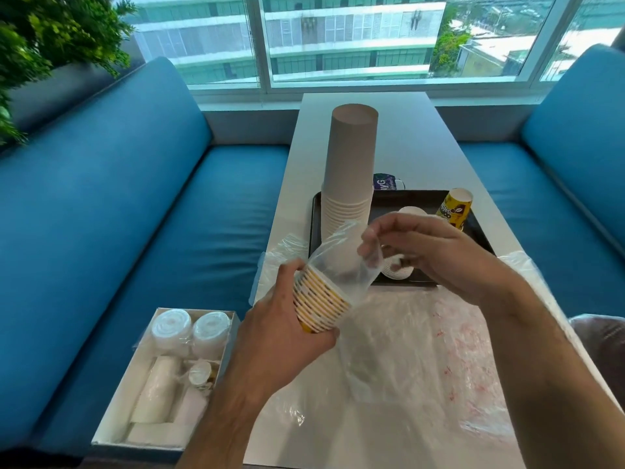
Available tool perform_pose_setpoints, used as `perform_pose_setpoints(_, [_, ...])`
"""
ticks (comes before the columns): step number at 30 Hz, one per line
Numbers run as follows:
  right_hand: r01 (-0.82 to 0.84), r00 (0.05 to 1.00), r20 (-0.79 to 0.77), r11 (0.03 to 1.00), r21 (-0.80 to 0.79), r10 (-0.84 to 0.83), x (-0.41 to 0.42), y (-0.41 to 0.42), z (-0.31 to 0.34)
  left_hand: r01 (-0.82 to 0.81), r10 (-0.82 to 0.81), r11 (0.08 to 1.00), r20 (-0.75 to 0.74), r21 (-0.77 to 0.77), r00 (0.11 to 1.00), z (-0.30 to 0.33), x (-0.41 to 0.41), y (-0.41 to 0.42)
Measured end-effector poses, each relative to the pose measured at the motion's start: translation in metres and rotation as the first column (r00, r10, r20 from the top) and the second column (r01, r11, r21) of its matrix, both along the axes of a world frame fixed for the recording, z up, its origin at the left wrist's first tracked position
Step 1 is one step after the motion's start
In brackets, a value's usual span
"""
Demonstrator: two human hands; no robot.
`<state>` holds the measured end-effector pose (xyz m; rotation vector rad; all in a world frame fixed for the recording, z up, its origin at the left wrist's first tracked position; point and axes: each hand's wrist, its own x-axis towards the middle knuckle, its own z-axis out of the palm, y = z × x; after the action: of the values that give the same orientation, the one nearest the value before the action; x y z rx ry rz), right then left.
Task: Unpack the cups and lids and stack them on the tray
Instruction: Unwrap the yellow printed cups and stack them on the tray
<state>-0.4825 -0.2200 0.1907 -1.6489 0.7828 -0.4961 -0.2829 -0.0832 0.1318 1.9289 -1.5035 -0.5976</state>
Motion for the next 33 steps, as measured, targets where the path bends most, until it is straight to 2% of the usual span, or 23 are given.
perform_pose_setpoints(3, [-0.250, 0.958, -0.141, 0.968, 0.027, 0.251, -0.005, 0.001, -0.001, 0.004, -0.002, 1.000, -0.092, 0.029, 0.996, 0.006, -0.001, 0.001])
perform_pose_setpoints(6, [-0.279, 0.909, -0.370, 0.940, -0.197, 0.192, -0.001, 0.001, -0.002, 0.006, 0.010, 0.998, -0.236, 0.067, 0.972, 0.009, -0.001, 0.001])
perform_pose_setpoints(9, [-0.280, 0.908, -0.389, 0.918, -0.279, 0.159, -0.006, 0.001, 0.004, 0.023, 0.039, 0.991, -0.437, 0.135, 0.899, 0.012, 0.002, 0.004])
perform_pose_setpoints(11, [-0.193, 0.954, -0.278, 0.938, -0.290, 0.110, -0.013, -0.002, 0.009, 0.035, 0.065, 0.987, -0.593, 0.156, 0.803, 0.012, 0.006, 0.006])
perform_pose_setpoints(13, [-0.129, 0.981, -0.172, 0.957, -0.261, 0.085, -0.020, -0.004, 0.014, 0.066, 0.096, 0.982, -0.766, 0.178, 0.636, 0.013, 0.010, 0.010])
perform_pose_setpoints(16, [-0.259, 0.949, -0.240, 0.938, -0.232, 0.202, -0.023, -0.008, 0.013, 0.214, 0.160, 0.946, -0.925, 0.244, 0.344, 0.019, 0.011, 0.014])
perform_pose_setpoints(17, [-0.296, 0.936, -0.261, 0.929, -0.220, 0.236, -0.021, -0.009, 0.012, 0.270, 0.172, 0.930, -0.944, 0.251, 0.282, 0.022, 0.010, 0.015])
perform_pose_setpoints(19, [-0.290, 0.942, -0.240, 0.931, -0.222, 0.236, -0.018, -0.011, 0.011, 0.342, 0.174, 0.905, -0.954, 0.252, 0.243, 0.024, 0.009, 0.016])
perform_pose_setpoints(21, [-0.193, 0.973, -0.176, 0.942, -0.274, 0.148, -0.019, -0.016, 0.011, 0.356, 0.166, 0.903, -0.959, 0.240, 0.228, 0.025, 0.011, 0.016])
perform_pose_setpoints(25, [0.088, 0.995, -0.007, 0.943, -0.320, -0.096, -0.033, -0.029, 0.011, 0.300, 0.170, 0.918, -0.941, 0.259, 0.293, 0.024, 0.014, 0.018])
perform_pose_setpoints(27, [0.082, 0.996, 0.044, 0.947, -0.310, -0.072, -0.034, -0.031, 0.014, 0.206, 0.176, 0.942, -0.913, 0.265, 0.369, 0.023, 0.012, 0.015])
perform_pose_setpoints(29, [-0.026, 1.000, 0.009, 0.948, -0.316, 0.030, -0.025, -0.027, 0.020, 0.142, 0.083, 0.969, -0.812, 0.200, 0.578, 0.026, 0.004, 0.009])
perform_pose_setpoints(31, [-0.172, 0.982, -0.142, 0.915, -0.366, 0.127, -0.015, -0.025, 0.022, 0.136, 0.000, 0.976, -0.623, 0.170, 0.782, 0.030, -0.003, 0.005])
perform_pose_setpoints(33, [-0.298, 0.940, -0.260, 0.900, -0.317, 0.220, -0.005, -0.023, 0.022, 0.105, -0.017, 0.979, -0.448, 0.173, 0.894, 0.035, -0.008, 0.002])
